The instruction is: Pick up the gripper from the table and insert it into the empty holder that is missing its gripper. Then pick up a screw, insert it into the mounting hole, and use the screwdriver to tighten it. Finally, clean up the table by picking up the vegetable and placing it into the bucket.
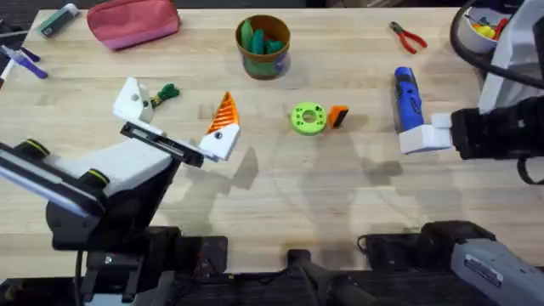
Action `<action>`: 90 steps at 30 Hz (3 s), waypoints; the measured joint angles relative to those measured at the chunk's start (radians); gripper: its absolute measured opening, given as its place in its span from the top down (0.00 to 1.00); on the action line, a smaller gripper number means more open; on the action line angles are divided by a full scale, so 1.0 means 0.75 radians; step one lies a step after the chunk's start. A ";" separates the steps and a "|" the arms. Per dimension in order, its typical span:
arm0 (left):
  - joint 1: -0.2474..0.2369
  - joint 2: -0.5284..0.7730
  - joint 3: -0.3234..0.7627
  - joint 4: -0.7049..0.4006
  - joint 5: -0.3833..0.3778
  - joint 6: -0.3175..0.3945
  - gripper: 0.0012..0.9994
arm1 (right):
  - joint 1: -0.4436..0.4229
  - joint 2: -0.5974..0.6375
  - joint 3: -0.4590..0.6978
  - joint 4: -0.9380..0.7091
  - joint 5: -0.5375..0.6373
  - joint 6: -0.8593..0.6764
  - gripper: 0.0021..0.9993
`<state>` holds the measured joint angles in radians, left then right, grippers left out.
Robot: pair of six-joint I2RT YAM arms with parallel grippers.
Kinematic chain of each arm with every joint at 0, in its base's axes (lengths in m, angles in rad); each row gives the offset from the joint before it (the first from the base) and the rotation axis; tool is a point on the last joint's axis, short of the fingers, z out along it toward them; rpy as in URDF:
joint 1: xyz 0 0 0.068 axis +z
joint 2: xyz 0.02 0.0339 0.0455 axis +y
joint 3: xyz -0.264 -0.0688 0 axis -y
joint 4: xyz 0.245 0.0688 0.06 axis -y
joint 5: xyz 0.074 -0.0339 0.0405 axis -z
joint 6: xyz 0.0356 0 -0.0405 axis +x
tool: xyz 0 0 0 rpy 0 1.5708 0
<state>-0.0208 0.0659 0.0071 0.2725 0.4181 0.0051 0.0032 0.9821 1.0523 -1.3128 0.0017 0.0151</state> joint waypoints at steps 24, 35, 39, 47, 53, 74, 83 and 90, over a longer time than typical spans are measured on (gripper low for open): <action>0.000 -0.083 -0.001 -0.141 0.707 -0.018 0.01 | 0.000 0.000 0.000 0.000 0.000 0.000 0.01; 0.000 -0.083 -0.001 -0.323 0.900 -0.048 0.01 | 0.000 0.000 0.000 0.000 0.000 0.000 0.01; 0.000 -0.083 -0.001 -0.407 0.915 -0.052 0.01 | 0.000 0.000 0.000 0.000 0.000 0.000 0.01; 0.000 -0.083 -0.001 -0.495 0.921 -0.041 0.01 | 0.000 0.000 0.000 0.000 0.000 0.000 0.01; 0.000 -0.083 0.001 -0.520 0.971 0.039 0.01 | 0.000 0.000 0.000 0.000 0.001 0.000 0.01; 0.000 -0.083 0.001 -0.529 1.020 0.099 0.01 | 0.000 0.000 0.000 0.000 0.000 0.000 0.01; 0.000 -0.083 0.001 -0.529 1.020 0.099 0.01 | 0.000 0.000 0.000 0.000 0.000 0.000 0.01; 0.000 -0.083 0.001 -0.529 1.020 0.099 0.01 | 0.000 0.000 0.000 0.000 0.000 0.000 0.01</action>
<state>-0.0208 0.0036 0.0074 -0.1242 1.1828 0.0792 0.0032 0.9821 1.0523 -1.3128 0.0017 0.0151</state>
